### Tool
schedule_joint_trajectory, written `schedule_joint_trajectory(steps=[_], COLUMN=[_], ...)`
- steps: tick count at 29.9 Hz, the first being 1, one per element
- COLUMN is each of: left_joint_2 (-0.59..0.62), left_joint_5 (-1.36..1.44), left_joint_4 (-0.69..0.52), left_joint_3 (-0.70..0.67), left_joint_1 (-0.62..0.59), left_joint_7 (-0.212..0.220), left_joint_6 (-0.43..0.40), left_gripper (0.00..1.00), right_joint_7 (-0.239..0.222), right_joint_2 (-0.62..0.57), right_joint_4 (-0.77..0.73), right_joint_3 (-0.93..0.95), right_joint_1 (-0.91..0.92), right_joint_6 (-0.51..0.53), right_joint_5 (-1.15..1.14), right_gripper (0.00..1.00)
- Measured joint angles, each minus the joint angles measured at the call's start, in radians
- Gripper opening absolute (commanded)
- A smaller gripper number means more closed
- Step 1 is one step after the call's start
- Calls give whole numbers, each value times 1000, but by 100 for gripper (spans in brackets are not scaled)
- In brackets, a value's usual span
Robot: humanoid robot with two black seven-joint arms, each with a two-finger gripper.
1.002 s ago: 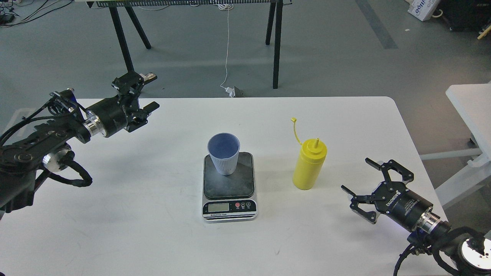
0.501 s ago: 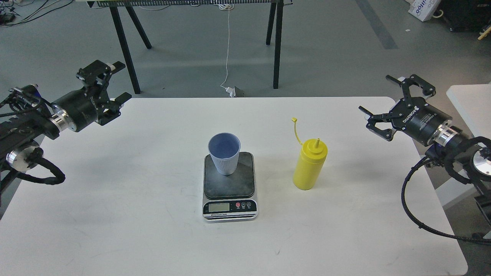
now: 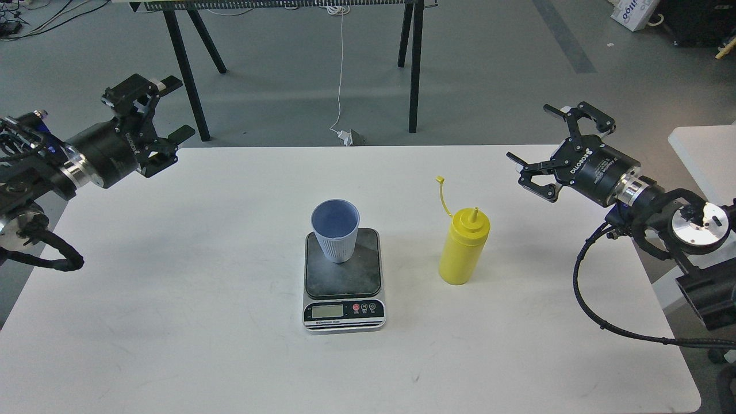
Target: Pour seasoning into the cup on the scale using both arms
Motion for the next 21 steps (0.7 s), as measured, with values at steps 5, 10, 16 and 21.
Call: schedule_joint_trajectory(steps=[5,10,16,21], left_joint_2=[-22,-49,-48,-48], left_joint_5=[0,0,0,0], left_joint_4=[34,70,73,73], left_joint_3=[-7,-7,-7,-7], left_joint_1=[1,5,3,2], left_joint_7=[0,0,0,0], left_joint_6=[0,0,0,0], left_gripper=[99,99,100,100], right_joint_7=[0,0,2,3], right_joint_2=[0,0,0,1], right_joint_4=[-6,-27,-36,-46], right_joint_3=[0,-2,6,8], right_joint_1=[-3,-3,-3,-6], right_joint_6=[0,0,0,0], right_joint_5=[0,0,0,0], right_gripper=[97,97,97,97])
